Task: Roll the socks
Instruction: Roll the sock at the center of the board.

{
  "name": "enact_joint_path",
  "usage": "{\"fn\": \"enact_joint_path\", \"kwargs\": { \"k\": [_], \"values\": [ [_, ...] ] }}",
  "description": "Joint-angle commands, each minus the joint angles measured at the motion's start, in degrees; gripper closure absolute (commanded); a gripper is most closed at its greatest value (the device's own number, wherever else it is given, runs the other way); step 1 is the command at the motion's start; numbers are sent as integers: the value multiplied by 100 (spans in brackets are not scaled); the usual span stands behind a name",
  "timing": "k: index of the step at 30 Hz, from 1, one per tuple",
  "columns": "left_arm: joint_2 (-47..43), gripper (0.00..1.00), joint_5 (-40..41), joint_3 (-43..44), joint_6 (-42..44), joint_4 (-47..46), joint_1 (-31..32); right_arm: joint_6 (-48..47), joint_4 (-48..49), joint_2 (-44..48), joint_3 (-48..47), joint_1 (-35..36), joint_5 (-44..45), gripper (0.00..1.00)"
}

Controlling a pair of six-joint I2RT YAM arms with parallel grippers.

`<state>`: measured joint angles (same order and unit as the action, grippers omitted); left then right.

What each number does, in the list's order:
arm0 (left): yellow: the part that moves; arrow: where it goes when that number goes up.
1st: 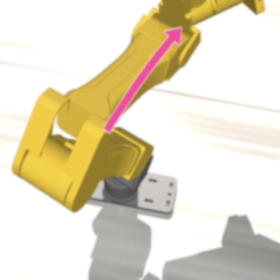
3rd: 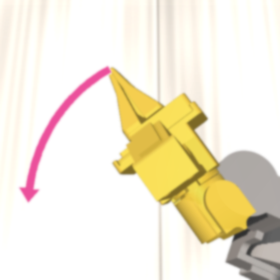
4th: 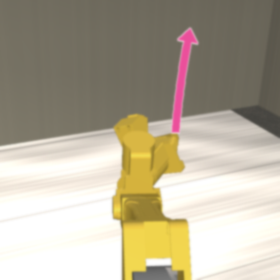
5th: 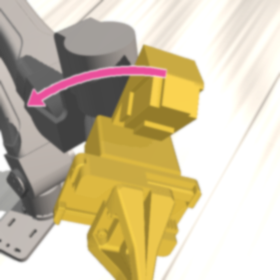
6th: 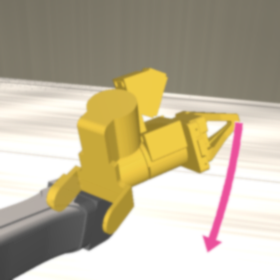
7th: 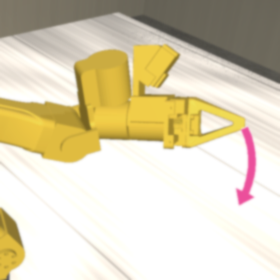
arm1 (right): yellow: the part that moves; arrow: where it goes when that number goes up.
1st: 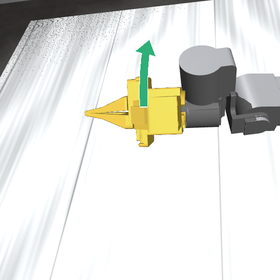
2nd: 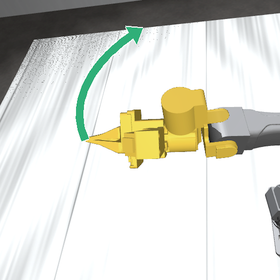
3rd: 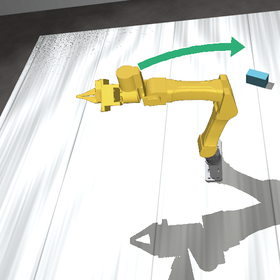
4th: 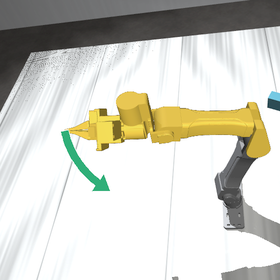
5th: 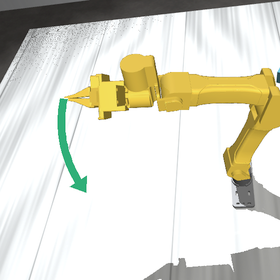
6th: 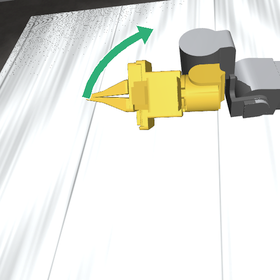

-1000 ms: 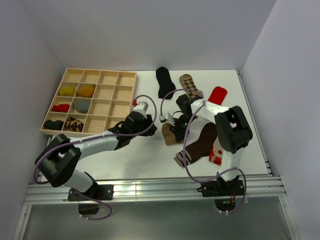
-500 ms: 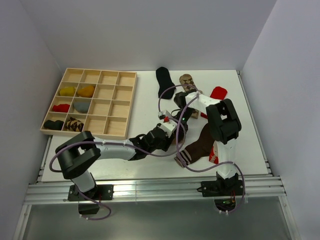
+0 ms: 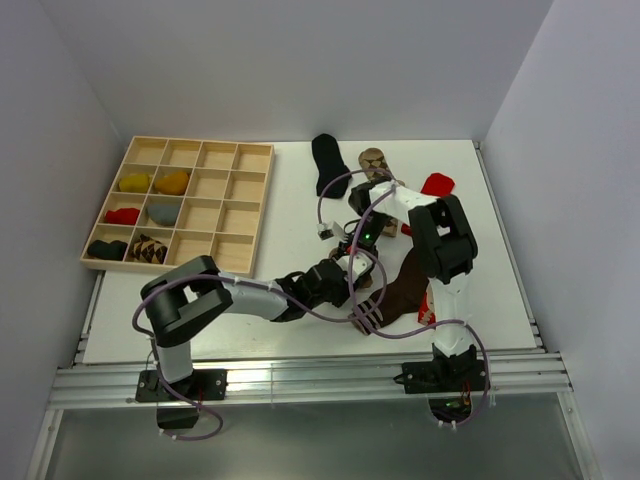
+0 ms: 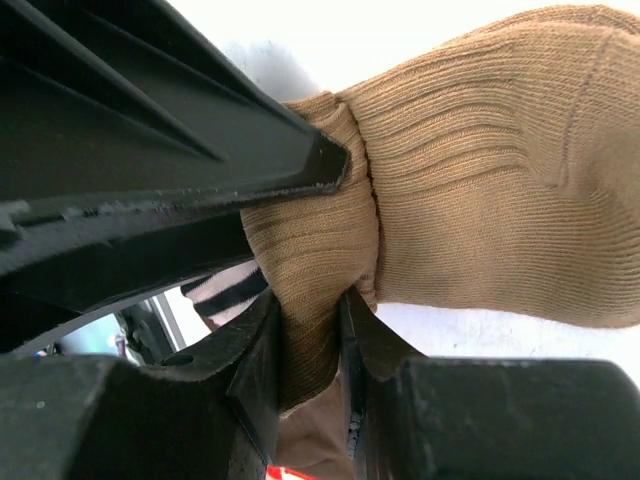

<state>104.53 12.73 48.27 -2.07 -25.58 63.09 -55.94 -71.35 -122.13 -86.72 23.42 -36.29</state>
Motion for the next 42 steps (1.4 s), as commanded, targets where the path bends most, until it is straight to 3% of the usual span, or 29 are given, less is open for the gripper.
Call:
{"fn": "enact_joint_path", "kwargs": {
  "k": [1,3,4,7,10,19,25,34,42],
  "values": [
    [252,50,-473,288,-39,-149,28,-4,69,-189,-38,-22,281,79],
    [374,65,-578,489,-162,235,2,22,148,-180,23,-30,281,76],
    [419,80,-822,551,-328,369,-68,66,252,-128,58,-39,281,74],
    [463,95,-1219,605,-697,624,-270,232,498,56,233,-39,281,62],
    [419,100,-1738,526,-1023,765,-516,382,937,329,392,-109,123,48],
    [322,100,-2881,446,-1551,1477,-1228,1734,2203,1374,699,-1119,-387,42],
    [603,100,-3459,946,-1752,2347,-1457,1632,3144,2499,1639,-1612,-291,42],
    [937,100,-4849,1351,-2799,2697,-2002,1104,4743,4363,3599,-1586,8,37],
    [1525,100,-5421,2081,-3151,3577,-2187,243,4990,5267,4565,-789,235,34]
  ]
}}
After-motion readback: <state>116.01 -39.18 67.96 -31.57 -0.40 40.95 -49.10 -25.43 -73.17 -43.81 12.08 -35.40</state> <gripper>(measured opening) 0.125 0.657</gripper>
